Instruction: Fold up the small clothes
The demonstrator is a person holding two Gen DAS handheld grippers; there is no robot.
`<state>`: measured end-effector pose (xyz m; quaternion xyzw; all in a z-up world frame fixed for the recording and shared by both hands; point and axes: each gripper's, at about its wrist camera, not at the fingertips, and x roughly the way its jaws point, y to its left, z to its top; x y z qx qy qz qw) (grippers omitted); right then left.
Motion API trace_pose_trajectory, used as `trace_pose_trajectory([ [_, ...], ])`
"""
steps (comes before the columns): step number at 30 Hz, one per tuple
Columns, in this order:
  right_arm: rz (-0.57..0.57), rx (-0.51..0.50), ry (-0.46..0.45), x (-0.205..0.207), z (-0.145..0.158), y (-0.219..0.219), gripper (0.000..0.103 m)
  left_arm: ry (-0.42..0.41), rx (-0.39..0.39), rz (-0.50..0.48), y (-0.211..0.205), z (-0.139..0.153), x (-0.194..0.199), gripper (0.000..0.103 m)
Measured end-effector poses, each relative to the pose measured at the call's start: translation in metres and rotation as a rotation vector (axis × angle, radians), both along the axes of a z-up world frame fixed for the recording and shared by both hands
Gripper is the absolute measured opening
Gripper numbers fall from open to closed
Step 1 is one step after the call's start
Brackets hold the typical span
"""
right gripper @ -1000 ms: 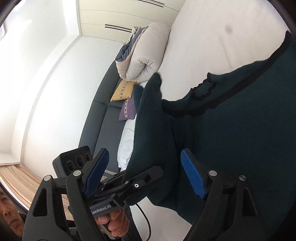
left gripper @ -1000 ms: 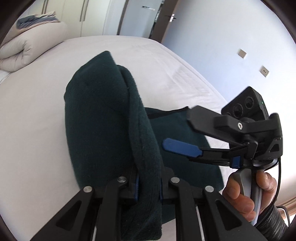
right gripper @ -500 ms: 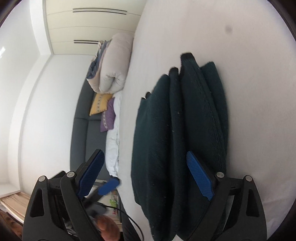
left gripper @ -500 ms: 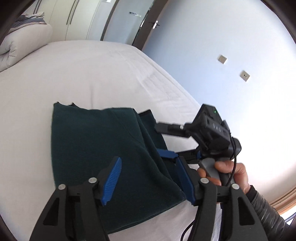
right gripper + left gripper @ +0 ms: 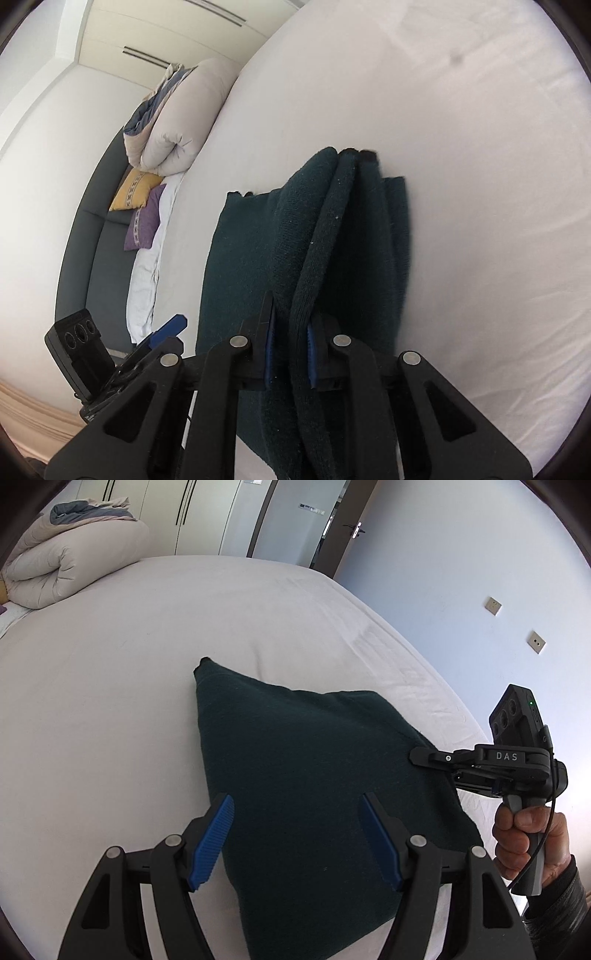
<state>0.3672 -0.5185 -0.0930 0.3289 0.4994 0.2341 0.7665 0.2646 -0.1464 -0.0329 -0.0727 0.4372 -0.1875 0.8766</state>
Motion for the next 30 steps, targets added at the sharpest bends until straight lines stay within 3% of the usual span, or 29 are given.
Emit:
trace_pose_trajectory([
  [4, 0.011, -0.056, 0.050, -0.009, -0.018, -0.029, 0.015, 0.037, 0.045, 0.000, -0.007, -0.019, 0.008, 0.077],
  [6, -0.004, -0.030, 0.038, -0.012, -0.029, -0.032, 0.017, 0.054, 0.061, 0.013, -0.007, -0.028, 0.008, 0.077],
  [8, -0.042, -0.005, 0.028, -0.017, -0.026, -0.038, 0.025, 0.036, 0.093, 0.015, -0.006, -0.030, 0.005, 0.077],
  [10, -0.072, -0.031, -0.009, -0.025, -0.018, -0.040, 0.043, 0.013, 0.129, 0.032, -0.004, -0.028, 0.006, 0.083],
  [11, -0.100, -0.055, -0.044, -0.031, -0.012, -0.043, 0.069, 0.009, 0.133, 0.051, -0.001, -0.027, 0.007, 0.085],
  [13, -0.148, -0.067, -0.090, -0.039, -0.003, -0.048, 0.088, 0.011, 0.128, 0.088, 0.007, -0.029, 0.013, 0.088],
  [16, -0.110, -0.024, -0.042, -0.036, -0.011, -0.048, 0.086, 0.054, 0.164, 0.074, 0.000, -0.042, 0.026, 0.098],
  [17, -0.070, -0.023, -0.009, -0.032, -0.016, -0.040, 0.078, 0.068, 0.161, 0.066, -0.004, -0.047, 0.030, 0.098],
  [21, 0.047, -0.095, 0.011, -0.029, -0.029, -0.004, 0.054, 0.184, 0.029, 0.039, -0.005, -0.066, 0.043, 0.102],
  [23, 0.055, -0.128, 0.021, -0.029, -0.032, 0.004, 0.036, 0.238, -0.066, 0.024, 0.000, -0.076, 0.048, 0.086],
  [24, 0.051, -0.121, 0.028, -0.029, -0.034, 0.005, 0.029, 0.232, -0.062, -0.001, -0.004, -0.073, 0.047, 0.065],
  [26, 0.045, -0.132, 0.025, -0.033, -0.032, 0.007, 0.026, 0.186, 0.042, -0.044, -0.020, -0.058, 0.038, 0.047],
  [28, 0.036, -0.143, 0.011, -0.040, -0.023, 0.012, 0.025, 0.152, 0.118, -0.064, -0.030, -0.044, 0.029, 0.037],
  [30, 0.032, -0.117, -0.011, -0.051, -0.008, 0.016, 0.024, 0.160, 0.112, -0.051, -0.025, -0.035, 0.020, 0.036],
])
